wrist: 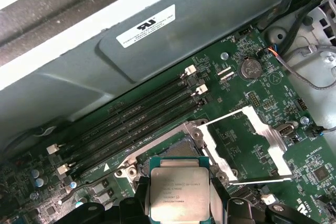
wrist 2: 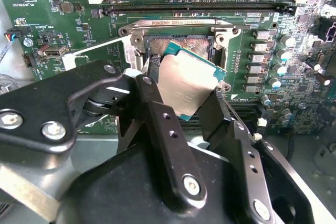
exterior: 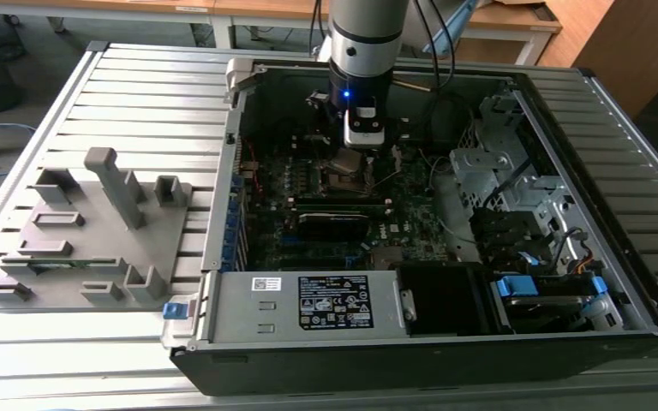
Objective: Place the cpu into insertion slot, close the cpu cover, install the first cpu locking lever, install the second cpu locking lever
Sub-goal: 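Place the cpu into insertion slot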
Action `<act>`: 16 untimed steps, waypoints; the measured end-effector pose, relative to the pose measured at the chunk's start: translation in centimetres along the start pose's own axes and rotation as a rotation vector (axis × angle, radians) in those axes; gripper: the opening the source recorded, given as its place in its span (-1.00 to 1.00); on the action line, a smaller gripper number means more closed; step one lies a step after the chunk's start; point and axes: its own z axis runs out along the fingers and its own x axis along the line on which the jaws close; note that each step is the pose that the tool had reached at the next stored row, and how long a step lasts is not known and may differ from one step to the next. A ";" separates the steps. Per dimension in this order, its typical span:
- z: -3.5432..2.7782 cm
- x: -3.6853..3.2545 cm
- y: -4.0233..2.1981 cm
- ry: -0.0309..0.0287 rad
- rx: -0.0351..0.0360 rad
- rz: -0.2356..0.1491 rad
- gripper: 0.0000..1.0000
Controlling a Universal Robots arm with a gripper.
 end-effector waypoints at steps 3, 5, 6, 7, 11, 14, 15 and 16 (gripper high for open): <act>0.00 0.00 0.00 0.0000 -0.0003 0.001 0.07; 0.01 0.00 0.00 0.0000 -0.0004 0.005 0.07; 0.00 0.00 0.00 -0.0004 -0.0003 0.009 0.07; 0.00 0.00 0.00 -0.0006 -0.0003 0.012 0.07; 0.00 0.00 0.00 -0.0008 -0.0003 0.016 0.07; 0.00 0.00 0.00 -0.0008 -0.0003 0.016 0.07; 0.00 0.00 0.00 -0.0008 -0.0003 0.016 0.07; 0.00 0.00 0.00 -0.0008 -0.0003 0.016 0.07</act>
